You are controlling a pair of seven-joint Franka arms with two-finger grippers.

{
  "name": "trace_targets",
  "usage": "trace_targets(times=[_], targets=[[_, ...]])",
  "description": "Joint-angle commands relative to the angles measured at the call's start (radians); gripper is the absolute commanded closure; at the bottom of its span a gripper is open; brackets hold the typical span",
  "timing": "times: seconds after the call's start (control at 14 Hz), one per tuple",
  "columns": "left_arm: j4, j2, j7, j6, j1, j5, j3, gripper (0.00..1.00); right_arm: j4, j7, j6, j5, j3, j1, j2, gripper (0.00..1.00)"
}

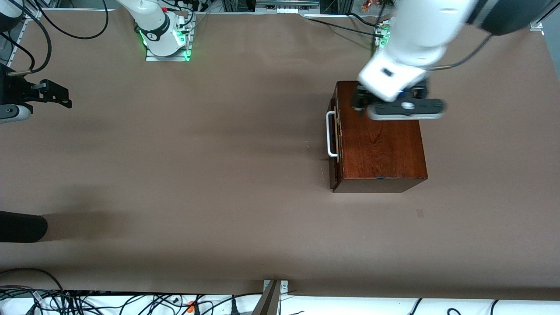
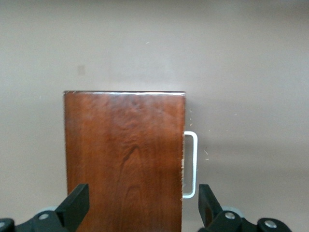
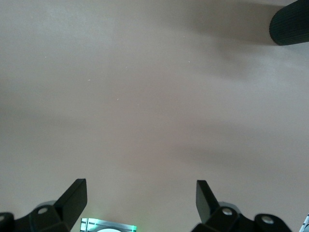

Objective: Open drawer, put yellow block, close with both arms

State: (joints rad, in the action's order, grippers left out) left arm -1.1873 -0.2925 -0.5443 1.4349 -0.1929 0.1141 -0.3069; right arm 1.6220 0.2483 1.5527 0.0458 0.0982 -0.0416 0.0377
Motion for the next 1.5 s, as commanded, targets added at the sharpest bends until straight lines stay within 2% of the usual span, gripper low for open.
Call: trace_targets(times=[0.0,0.36,0.57,0.72,0.79,1.0,1.43], targets=[[-0.04,0.045,0.12,-0.04,0.148,-0.091,0.009,0.0,0.001,0.011,-0.006,-0.02,0.002,0.005,-0.004,0.0],[-0.201,0.171,0.292,-0.016,0.153,-0.137,0.208,0.0,0.001,0.013,-0.006,-0.021,0.002,0.005,-0.004,0.0],[-0.404,0.289,0.426,0.1,0.15,-0.157,0.278,0.0,0.001,0.013,-0.006,-0.021,0.002,0.005,-0.004,0.0],[-0.507,0.358,0.475,0.156,0.138,-0.156,0.282,0.0,0.001,0.013,-0.006,-0.021,0.002,0.005,-0.004,0.0],[-0.502,0.36,0.506,0.156,0.124,-0.151,0.287,0.0,0.001,0.013,-0.006,-0.021,0.002,0.005,-0.002,0.0],[-0.479,0.355,0.526,0.136,0.038,-0.148,0.385,0.0,0.002,0.013,-0.006,-0.021,0.003,0.006,-0.002,0.0],[-0.443,0.354,0.523,0.104,0.043,-0.146,0.377,0.0,0.002,0.013,-0.006,-0.035,0.015,0.005,-0.002,0.0]])
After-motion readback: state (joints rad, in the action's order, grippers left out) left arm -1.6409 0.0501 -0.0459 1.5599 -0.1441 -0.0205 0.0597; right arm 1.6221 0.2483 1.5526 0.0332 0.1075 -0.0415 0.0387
